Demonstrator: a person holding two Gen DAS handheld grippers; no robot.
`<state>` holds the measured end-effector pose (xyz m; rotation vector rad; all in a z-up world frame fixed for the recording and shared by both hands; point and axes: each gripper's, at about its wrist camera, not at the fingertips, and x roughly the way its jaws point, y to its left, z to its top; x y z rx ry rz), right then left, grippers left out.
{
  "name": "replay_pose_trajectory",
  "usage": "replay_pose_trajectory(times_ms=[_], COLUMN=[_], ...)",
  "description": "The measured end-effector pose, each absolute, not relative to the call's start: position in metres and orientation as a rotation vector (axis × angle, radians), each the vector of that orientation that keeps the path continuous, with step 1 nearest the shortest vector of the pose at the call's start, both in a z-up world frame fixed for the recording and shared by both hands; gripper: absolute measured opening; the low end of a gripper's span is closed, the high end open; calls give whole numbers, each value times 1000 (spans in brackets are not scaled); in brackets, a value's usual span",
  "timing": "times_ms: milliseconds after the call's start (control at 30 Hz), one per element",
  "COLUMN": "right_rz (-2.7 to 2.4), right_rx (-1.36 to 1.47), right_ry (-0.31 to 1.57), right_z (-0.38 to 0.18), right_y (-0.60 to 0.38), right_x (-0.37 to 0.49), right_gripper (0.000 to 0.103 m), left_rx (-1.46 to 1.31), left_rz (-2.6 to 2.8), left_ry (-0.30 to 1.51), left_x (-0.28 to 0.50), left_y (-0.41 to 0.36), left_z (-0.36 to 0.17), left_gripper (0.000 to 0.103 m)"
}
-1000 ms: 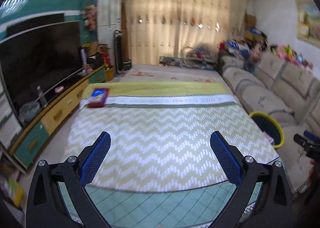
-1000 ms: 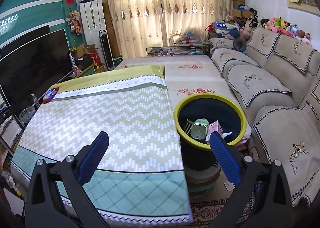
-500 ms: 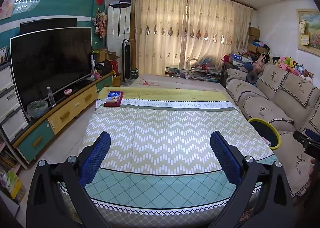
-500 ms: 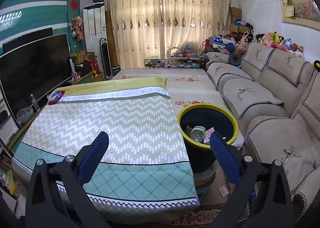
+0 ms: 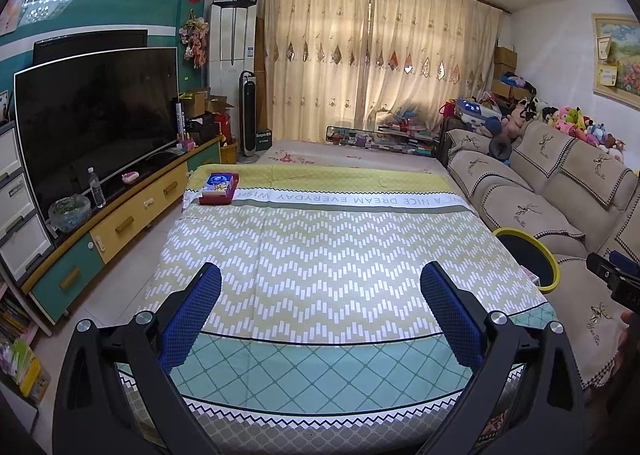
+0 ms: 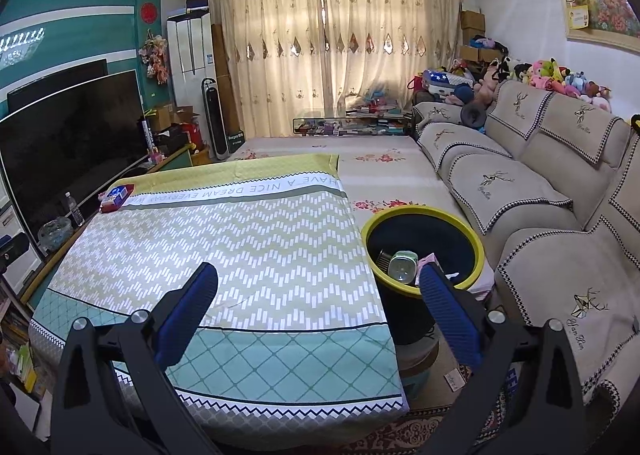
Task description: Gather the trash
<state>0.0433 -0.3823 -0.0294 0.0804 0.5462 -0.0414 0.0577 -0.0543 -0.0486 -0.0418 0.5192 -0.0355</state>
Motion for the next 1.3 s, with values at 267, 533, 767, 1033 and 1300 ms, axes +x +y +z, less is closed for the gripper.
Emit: replay_pose_trajectory(times_ms=[267, 533, 767, 1033, 1300], right_rz=[-36, -35, -29, -28, -29], right_rx=[89, 90, 92, 92, 93], right_ry=[549, 552, 556, 556, 557], right_z=[-29, -30, -32, -32, -32], right_y=[-383, -380, -378, -378, -379], right_x=[44, 47, 49, 49, 49], right_gripper=[96, 96, 96, 96, 96], left_rx=[-38, -38, -37, -37, -38], left_rz=[-34, -38, -38, -37, -37], left_ry=[515, 515, 520, 519, 519], left_x=[58, 57, 58, 58, 59], left_y=[-55, -56, -57, -57, -56], left_z=[-46, -44, -44, -44, -45], left_gripper=[98, 98, 98, 98, 98])
